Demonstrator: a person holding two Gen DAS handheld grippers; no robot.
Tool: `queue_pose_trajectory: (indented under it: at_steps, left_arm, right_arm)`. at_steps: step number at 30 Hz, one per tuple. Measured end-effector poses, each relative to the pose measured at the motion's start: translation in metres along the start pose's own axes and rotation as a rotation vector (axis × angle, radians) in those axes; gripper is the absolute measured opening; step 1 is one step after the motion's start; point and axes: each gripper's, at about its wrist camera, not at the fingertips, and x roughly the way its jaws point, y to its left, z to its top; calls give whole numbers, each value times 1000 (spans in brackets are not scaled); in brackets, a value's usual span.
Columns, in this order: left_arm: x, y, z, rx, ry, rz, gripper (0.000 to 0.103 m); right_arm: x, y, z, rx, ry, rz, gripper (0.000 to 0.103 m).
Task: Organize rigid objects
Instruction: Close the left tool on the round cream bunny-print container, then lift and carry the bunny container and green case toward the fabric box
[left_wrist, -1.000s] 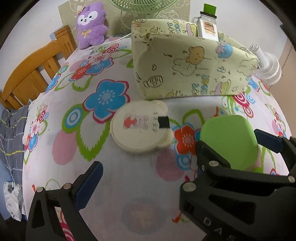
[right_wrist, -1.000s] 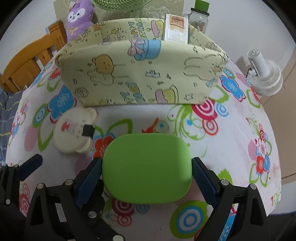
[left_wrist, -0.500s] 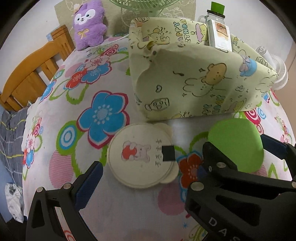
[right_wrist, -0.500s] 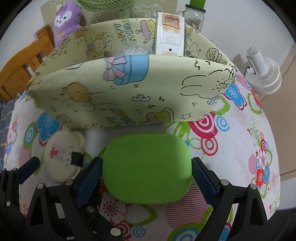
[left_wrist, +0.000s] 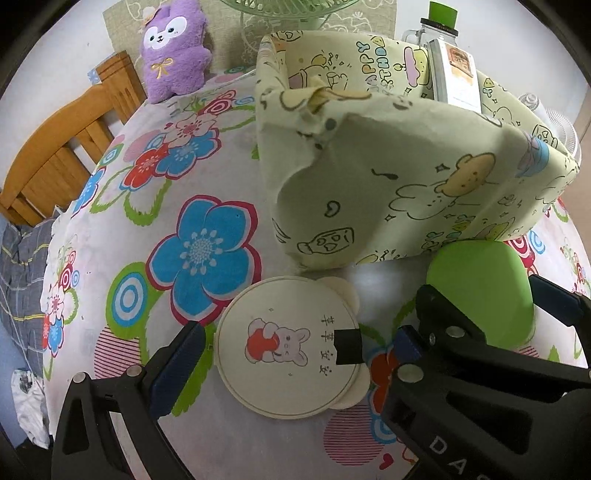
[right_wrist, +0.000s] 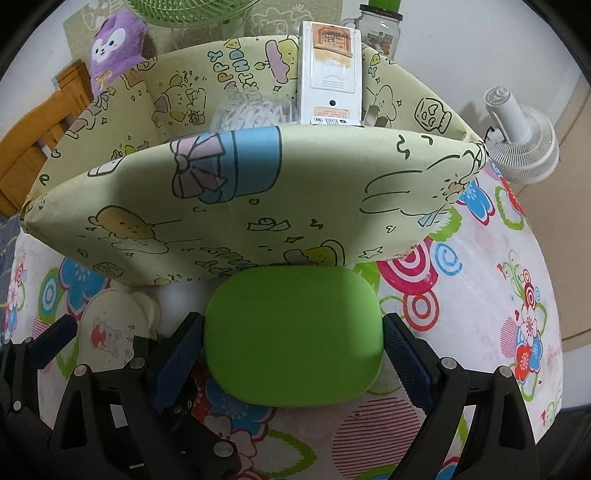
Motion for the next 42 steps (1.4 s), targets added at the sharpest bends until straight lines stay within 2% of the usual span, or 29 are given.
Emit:
queue_pose_trajectory:
  at_steps: [4, 7, 22, 33, 42]
  left_arm:
    - [0, -1, 2, 0, 12, -10, 96]
    - [-6, -5, -1, 11, -3, -25, 80]
    - [-24, -14, -22, -4, 5, -16, 79]
    - [-55, -22, -35, -5, -33, -10, 79]
    - [-83, -27, -31, -3, -75, -5, 79]
  right_arm:
    - [0, -1, 0, 9, 2, 2, 95]
    - [-2, 0, -1, 10, 0, -2, 95]
    - [-20, -13, -24, 18, -5, -15, 95]
    - [-50, -25, -35, 25, -42, -12, 95]
    - [-82, -30, -37, 39, -82, -4, 95]
